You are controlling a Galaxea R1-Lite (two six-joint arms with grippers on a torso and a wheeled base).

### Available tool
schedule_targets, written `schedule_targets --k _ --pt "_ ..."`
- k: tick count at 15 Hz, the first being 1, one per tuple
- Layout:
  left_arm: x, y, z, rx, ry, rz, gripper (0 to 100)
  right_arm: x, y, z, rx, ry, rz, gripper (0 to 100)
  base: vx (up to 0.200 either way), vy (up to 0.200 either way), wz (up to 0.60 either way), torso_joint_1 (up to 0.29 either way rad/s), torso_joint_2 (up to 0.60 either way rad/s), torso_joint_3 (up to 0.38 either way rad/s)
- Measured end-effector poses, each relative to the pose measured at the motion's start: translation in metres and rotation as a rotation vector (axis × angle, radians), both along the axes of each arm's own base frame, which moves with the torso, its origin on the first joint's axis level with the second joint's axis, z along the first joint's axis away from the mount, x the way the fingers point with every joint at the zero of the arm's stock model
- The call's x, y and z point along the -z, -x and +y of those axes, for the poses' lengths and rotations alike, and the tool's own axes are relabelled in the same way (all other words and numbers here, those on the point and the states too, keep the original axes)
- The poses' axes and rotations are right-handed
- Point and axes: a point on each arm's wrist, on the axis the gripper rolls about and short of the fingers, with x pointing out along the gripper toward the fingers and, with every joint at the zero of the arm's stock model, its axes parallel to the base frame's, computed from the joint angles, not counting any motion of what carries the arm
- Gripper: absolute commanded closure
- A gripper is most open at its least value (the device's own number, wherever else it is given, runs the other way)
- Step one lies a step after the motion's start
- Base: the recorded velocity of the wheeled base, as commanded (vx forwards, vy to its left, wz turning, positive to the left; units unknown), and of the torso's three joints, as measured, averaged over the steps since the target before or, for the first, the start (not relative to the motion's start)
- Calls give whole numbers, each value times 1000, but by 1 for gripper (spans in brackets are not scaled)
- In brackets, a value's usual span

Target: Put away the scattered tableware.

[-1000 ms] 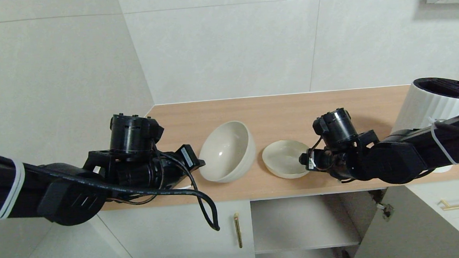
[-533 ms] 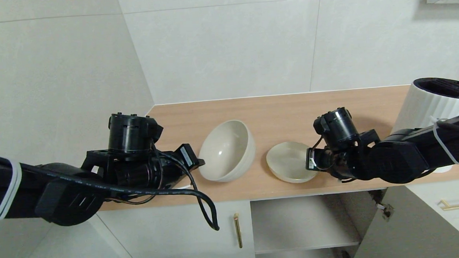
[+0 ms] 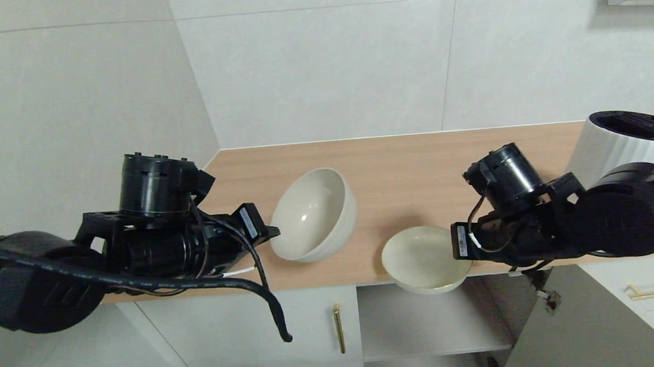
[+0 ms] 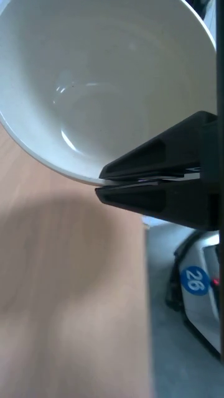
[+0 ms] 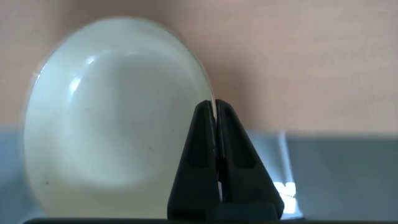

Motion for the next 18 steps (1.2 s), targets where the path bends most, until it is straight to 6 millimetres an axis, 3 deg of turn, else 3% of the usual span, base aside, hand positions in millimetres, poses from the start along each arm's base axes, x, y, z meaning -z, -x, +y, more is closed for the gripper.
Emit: schedule_targets --k 3,8,11,18 --pt "-8 23 15 25 -77 22 100 -21 27 -13 -70 -31 10 100 0 0 0 0 0 0" --pt "-12 59 29 130 -234 29 100 -19 65 -28 -204 56 14 100 0 0 0 0 0 0" --pt "-11 78 29 215 -305 78 100 -13 76 -28 -250 84 23 100 0 0 0 0 0 0" --pt "-12 99 20 323 -349 107 100 -1 95 -17 -353 126 53 100 0 0 0 0 0 0"
